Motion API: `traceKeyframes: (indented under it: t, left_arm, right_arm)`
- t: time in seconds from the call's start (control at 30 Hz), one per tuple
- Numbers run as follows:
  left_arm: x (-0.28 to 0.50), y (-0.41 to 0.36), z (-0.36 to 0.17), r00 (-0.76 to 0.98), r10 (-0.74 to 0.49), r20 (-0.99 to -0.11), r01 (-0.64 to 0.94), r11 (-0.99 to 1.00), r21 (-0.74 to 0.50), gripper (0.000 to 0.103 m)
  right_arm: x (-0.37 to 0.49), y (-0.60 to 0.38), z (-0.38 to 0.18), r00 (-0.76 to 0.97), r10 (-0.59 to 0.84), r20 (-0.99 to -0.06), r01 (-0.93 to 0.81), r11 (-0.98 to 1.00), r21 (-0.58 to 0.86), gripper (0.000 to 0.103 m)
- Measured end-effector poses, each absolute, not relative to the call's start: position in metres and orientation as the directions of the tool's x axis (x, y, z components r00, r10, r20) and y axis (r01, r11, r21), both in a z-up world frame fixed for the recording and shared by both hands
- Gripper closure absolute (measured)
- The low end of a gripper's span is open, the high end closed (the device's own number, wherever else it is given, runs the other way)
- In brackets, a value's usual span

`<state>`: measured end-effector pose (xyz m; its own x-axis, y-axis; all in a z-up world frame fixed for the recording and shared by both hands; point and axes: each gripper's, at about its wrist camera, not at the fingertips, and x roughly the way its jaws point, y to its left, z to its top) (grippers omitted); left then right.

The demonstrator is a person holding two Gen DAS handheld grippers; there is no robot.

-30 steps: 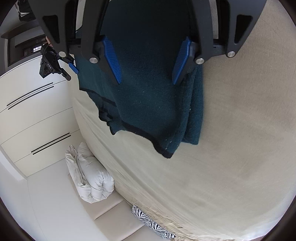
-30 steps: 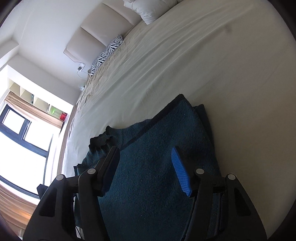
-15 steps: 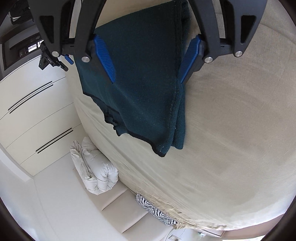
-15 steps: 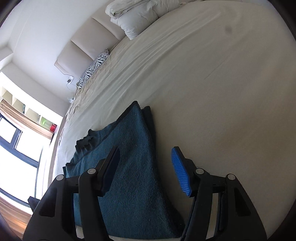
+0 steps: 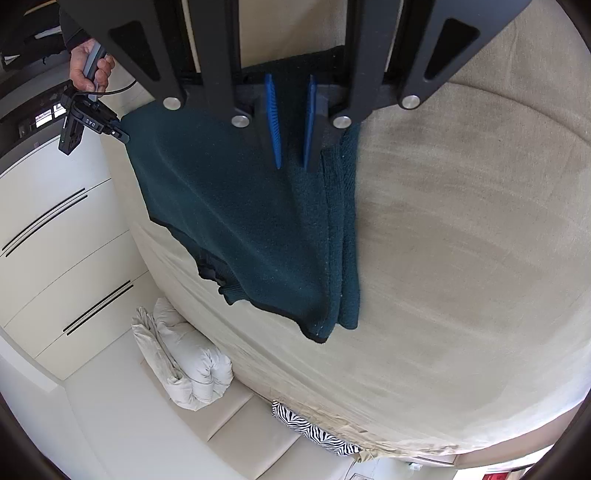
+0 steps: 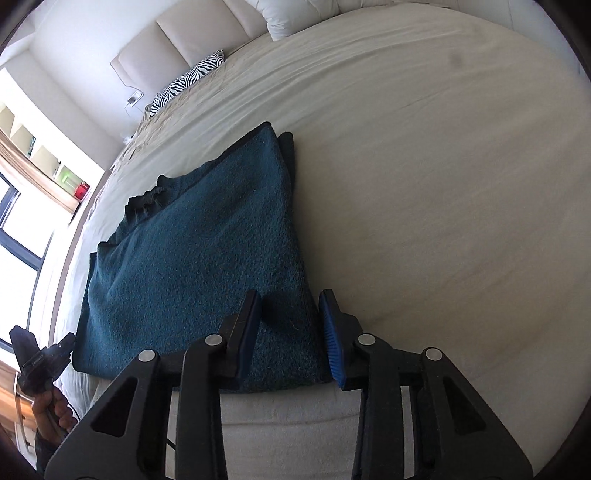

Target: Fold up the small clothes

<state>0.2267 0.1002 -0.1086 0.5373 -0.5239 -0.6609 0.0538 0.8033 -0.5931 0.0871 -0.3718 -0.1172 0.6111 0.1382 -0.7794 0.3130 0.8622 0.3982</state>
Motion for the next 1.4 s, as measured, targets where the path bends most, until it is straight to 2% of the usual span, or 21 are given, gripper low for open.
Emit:
traceKeyframes:
  t: [0.07, 0.23, 0.5, 0.8, 0.97, 1.17, 1.4]
  left_arm:
    - [0.223, 0.101, -0.111, 0.542, -0.514, -0.664, 0.053, 0.81, -0.584, 0.096]
    - [0.217, 0.106, -0.115, 0.552, -0.508, -0.661, 0.047, 0.811, -0.584, 0.098]
    - [0.205, 0.124, -0.126, 0.568, -0.526, -0.632, -0.002, 0.768, -0.641, 0.098]
    - [0.186, 0.133, -0.131, 0.599, -0.505, -0.621, -0.035, 0.759, -0.65, 0.098]
    - [0.187, 0.133, -0.135, 0.593, -0.509, -0.624, -0.043, 0.753, -0.656, 0.098]
    - [0.193, 0.137, -0.135, 0.579, -0.557, -0.596, -0.026, 0.717, -0.696, 0.094]
    - [0.194, 0.13, -0.135, 0.569, -0.528, -0.63, -0.03, 0.753, -0.657, 0.095]
  right_arm:
    - [0.089, -0.371, -0.113, 0.61, 0.108, -0.785, 0.319, 0.873, 0.368, 0.087]
    - [0.091, -0.37, -0.104, 0.611, 0.074, -0.788, 0.322, 0.886, 0.333, 0.094]
    - [0.087, -0.377, -0.111, 0.602, 0.073, -0.795, 0.352, 0.87, 0.346, 0.095]
    - [0.08, -0.374, -0.104, 0.627, 0.069, -0.776, 0.329, 0.879, 0.344, 0.096]
    - [0.084, -0.38, -0.117, 0.596, 0.078, -0.799, 0.344, 0.875, 0.342, 0.096]
    - [0.082, -0.383, -0.122, 0.603, 0.096, -0.792, 0.339, 0.868, 0.363, 0.095]
    - [0.072, -0.383, -0.119, 0.611, 0.095, -0.786, 0.369, 0.844, 0.39, 0.096]
